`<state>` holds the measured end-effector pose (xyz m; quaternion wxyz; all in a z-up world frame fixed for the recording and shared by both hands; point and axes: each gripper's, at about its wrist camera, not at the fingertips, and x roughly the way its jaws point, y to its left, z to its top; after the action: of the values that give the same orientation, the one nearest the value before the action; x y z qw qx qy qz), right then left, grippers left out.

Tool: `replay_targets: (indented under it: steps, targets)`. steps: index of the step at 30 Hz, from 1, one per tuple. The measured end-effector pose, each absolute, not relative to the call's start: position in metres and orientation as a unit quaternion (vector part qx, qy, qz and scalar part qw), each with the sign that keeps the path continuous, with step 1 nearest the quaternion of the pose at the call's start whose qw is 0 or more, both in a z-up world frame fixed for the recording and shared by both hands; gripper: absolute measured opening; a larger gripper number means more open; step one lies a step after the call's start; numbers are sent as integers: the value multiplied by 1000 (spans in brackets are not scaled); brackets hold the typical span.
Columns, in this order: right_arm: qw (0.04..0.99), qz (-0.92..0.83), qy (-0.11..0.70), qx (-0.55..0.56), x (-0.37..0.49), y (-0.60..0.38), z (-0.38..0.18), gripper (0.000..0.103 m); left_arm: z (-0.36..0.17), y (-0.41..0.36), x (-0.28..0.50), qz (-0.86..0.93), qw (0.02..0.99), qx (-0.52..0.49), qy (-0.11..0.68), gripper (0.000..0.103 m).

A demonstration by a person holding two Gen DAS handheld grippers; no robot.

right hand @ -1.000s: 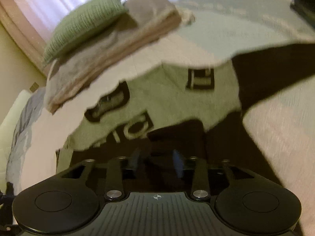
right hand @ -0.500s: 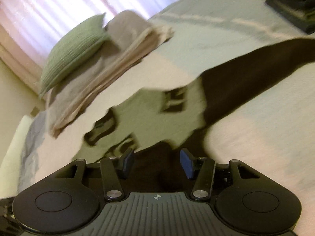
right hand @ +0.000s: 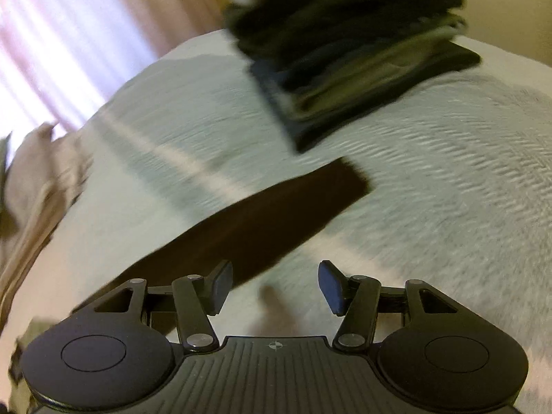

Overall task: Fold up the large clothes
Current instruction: 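Grasp the other black sleeve with the right gripper and fold it across the body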

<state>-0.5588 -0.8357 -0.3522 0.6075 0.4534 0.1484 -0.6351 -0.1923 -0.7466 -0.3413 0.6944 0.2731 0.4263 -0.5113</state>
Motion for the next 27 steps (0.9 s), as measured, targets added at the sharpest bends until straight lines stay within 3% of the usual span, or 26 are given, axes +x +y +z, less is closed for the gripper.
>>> replay_targets:
  steps: [9, 10, 11, 12, 13, 20, 27]
  targets:
    - [595, -627, 66, 498, -603, -874, -392, 52, -352, -759, -191, -473, 709, 268, 449, 90]
    - [592, -626, 53, 505, -607, -875, -393, 49, -352, -758, -191, -472, 709, 267, 450, 90]
    - [588, -626, 47, 509, -610, -876, -393, 42, -351, -756, -192, -471, 710, 267, 451, 90]
    - [586, -629, 46, 509, -611, -877, -390, 18, -349, -755, -192, -471, 710, 265, 452, 90]
    - [586, -635, 46, 502, -610, -875, -383, 4, -347, -753, -192, -471, 710, 264, 452, 90]
    - [658, -638, 92, 389, -540, -848, -300, 3, -328, -725, -177, -467, 722, 242, 449, 90]
    - [820, -484, 152, 267, -337, -798, -251, 2, -313, -645, -127, -446, 749, 197, 449, 90]
